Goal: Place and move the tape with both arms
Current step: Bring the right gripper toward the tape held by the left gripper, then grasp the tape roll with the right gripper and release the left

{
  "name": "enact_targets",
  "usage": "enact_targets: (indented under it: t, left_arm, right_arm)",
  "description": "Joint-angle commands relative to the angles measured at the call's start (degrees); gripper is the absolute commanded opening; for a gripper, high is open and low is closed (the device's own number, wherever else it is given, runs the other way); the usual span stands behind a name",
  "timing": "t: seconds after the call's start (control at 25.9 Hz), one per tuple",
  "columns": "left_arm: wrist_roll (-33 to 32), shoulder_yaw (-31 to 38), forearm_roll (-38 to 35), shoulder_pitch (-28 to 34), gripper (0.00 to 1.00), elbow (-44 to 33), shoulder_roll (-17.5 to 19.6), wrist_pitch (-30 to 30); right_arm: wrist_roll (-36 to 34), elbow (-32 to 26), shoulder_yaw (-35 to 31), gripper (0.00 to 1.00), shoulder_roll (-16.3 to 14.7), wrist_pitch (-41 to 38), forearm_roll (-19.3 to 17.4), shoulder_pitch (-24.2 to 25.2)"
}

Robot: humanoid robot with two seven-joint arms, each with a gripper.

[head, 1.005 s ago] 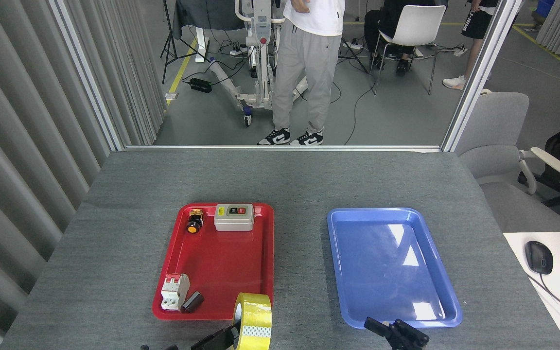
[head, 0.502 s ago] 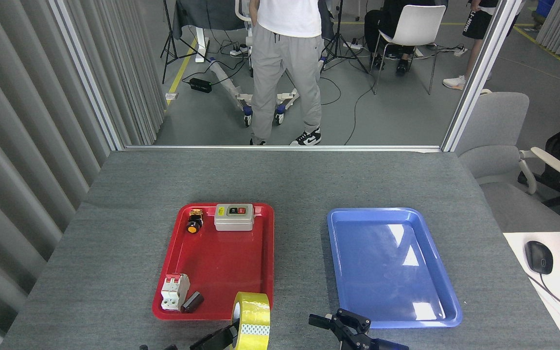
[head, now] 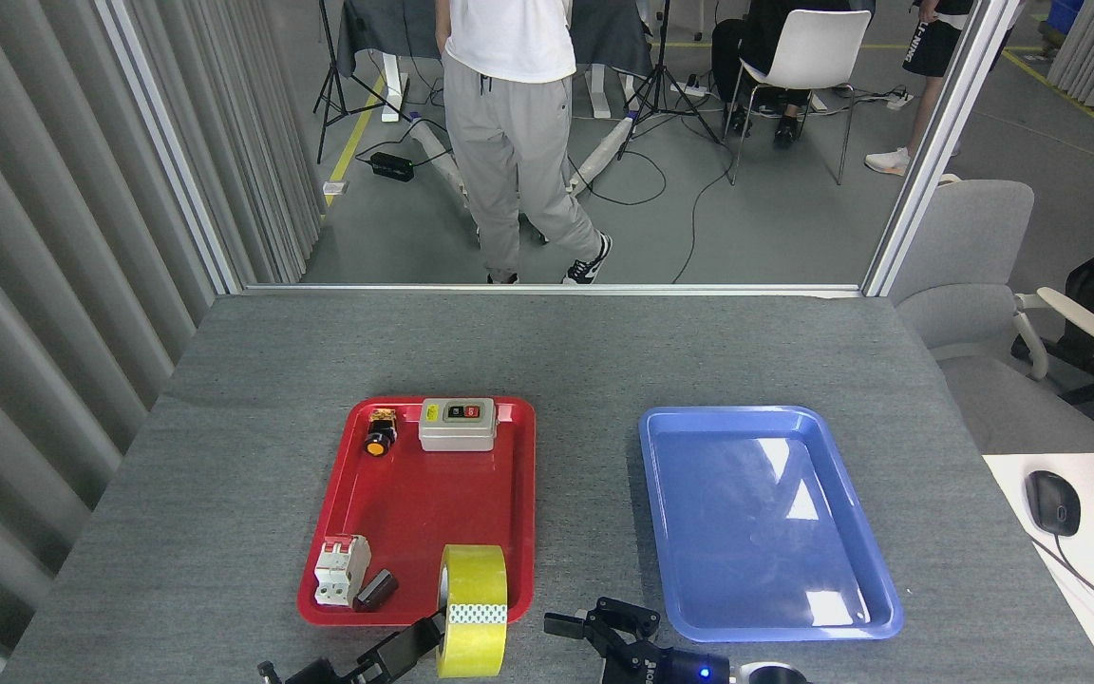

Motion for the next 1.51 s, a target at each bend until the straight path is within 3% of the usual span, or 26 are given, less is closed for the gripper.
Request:
enact_targets:
  t: [0.0,0.62,0.93,1.16,1.47]
  left_arm:
    - [-3.1,0.6,4.3,0.2,0.00,-0.9,0.0,1.5]
    - [-4.8,0.7,7.2,0.4,0.00,-1.4,0.0,1.4]
    - [-4.8,0.7,7.2,0.3,0.00,-1.1,0.0,1.5]
    - [-4.7,0.7,7.1,0.1,0.00,-0.5,-0.1,1.6]
    - [-4.7,0.8,7.1,0.0,0.00,-0.2,0.0,1.6]
  right_arm:
    - [0.0,0.8,0.1,1.00,1.6,-0.1,0.0,-1.2]
    - [0.0,0.3,0.1,1.00,3.9,-2.3,1.0,-2.6]
    - [0.2,0.6,0.1,0.98,7.3,-2.2,3.7,-2.7]
    - [2.1,1.4,0.0,0.87,8.7,-1.6,3.7,-3.7]
    - [2.3,3.5,0.0,0.55,9.9,-1.9,3.6,-4.3]
